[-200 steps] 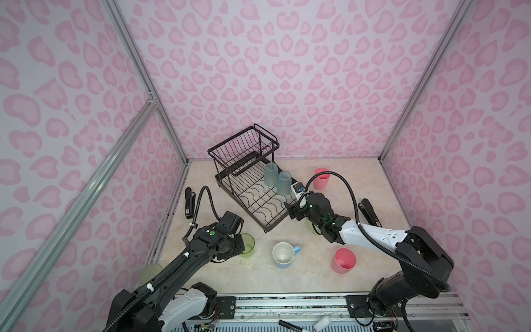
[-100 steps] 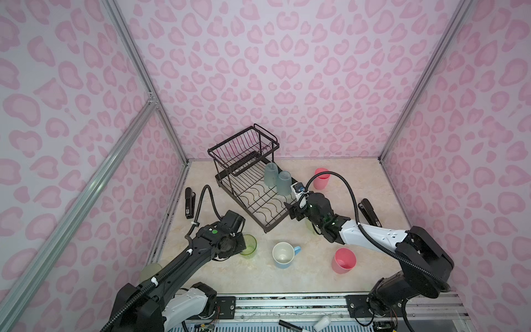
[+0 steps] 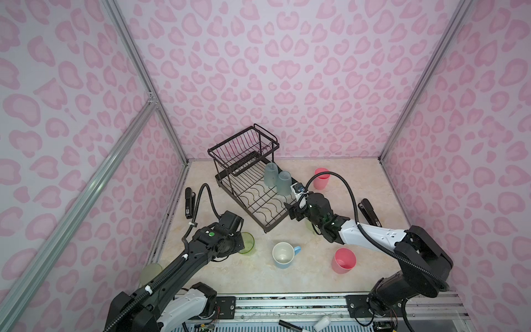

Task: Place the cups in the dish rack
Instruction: 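Close the left gripper around the rim of the green glass cup, then lift the green cup toward the rack with the left gripper while the right gripper approaches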

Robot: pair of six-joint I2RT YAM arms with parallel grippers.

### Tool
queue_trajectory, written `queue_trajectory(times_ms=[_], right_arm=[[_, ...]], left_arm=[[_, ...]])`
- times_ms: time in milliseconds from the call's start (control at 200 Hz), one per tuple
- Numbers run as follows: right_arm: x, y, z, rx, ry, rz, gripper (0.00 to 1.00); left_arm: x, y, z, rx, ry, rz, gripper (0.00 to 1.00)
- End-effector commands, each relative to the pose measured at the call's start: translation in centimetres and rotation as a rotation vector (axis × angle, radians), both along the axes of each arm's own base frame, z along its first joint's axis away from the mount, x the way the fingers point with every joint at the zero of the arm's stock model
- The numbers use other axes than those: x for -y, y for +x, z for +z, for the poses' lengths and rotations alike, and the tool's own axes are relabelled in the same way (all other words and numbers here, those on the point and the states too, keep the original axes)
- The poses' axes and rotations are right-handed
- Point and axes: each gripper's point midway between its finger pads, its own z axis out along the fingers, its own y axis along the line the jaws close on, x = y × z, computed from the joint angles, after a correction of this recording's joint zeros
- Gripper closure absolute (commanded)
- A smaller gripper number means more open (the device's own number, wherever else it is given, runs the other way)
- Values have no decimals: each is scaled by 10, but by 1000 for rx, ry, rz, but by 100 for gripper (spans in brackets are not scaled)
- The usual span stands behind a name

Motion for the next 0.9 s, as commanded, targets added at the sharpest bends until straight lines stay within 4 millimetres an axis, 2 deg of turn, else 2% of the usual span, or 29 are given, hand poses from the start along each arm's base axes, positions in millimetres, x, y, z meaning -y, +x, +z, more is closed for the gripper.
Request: queue_trajectory(times_ms=[0,455,635,895], right_arm=[[2,2,-2,-3,0,-20,13],[4,3,0,1,0,-34,13],[7,5,1,-13,15,-48,13],[17,11,15,-44,107,-80,13]], left_arm=[[-6,7,15,65,29,-2,88],[-9,18,48,194,21,-4,88],[-2,29,79,306,-23,-34,88],[11,39,117,486,-109,-94,88]])
